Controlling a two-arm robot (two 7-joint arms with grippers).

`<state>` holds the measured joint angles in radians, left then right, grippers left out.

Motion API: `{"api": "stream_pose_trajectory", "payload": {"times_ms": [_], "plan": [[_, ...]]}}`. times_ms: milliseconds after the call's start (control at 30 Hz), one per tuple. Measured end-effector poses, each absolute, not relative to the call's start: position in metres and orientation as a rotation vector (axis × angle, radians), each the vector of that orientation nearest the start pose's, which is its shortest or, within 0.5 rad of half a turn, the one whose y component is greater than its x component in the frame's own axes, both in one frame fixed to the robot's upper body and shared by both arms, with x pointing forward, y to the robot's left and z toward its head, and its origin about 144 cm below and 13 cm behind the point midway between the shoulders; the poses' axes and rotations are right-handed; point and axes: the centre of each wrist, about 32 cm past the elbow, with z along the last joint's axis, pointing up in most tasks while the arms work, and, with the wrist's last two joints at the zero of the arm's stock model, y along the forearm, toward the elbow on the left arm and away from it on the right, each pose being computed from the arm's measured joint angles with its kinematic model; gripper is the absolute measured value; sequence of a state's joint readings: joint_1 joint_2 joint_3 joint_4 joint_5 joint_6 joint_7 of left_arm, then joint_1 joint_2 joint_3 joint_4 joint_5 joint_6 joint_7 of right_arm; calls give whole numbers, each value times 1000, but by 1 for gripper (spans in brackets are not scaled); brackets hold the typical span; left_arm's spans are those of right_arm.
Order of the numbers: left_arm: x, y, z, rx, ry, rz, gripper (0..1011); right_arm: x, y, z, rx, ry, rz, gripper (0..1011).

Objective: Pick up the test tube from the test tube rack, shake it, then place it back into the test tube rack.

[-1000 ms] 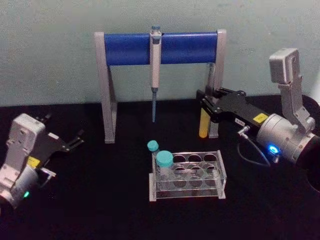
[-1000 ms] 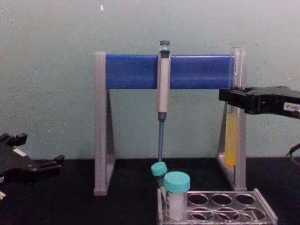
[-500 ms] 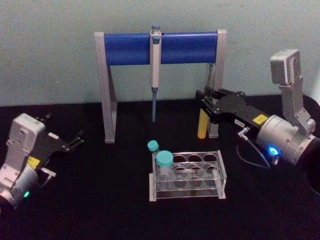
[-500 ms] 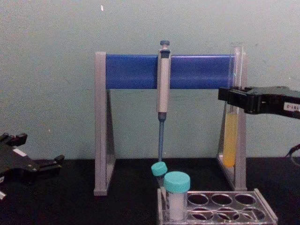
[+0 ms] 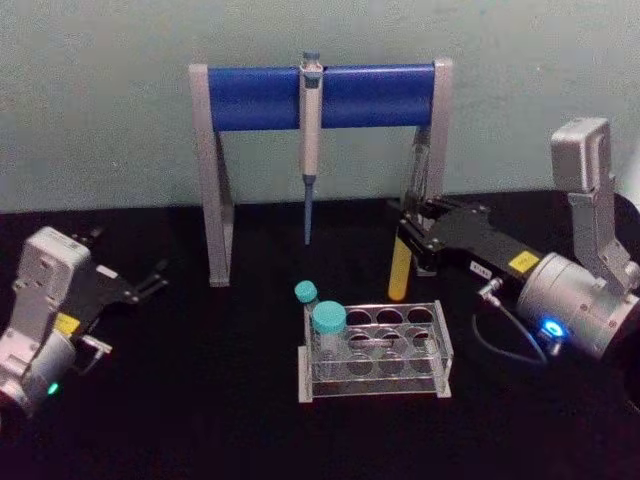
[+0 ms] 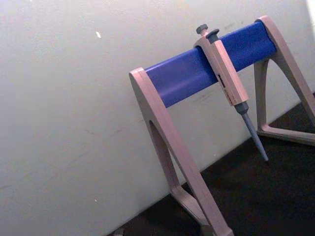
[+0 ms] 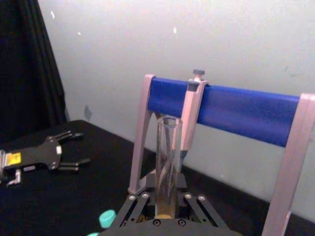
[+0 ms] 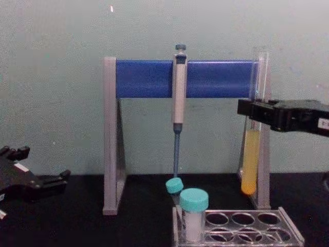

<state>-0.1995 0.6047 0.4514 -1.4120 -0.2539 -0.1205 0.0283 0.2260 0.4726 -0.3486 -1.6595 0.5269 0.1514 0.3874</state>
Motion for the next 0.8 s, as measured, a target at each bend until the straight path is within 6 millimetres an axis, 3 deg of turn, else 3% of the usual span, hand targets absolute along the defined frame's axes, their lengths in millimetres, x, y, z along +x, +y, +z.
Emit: {"api": "stream_pose_trajectory", "payload": {"times_ms": [300,800], "plan": [[489,310,1140,304,-285,1248,1010,489,-248,1216,-40,29,-815,235],[489,310,1140,304,-285,1248,1010,493,-246,1202,-60,12,-817,235]]}}
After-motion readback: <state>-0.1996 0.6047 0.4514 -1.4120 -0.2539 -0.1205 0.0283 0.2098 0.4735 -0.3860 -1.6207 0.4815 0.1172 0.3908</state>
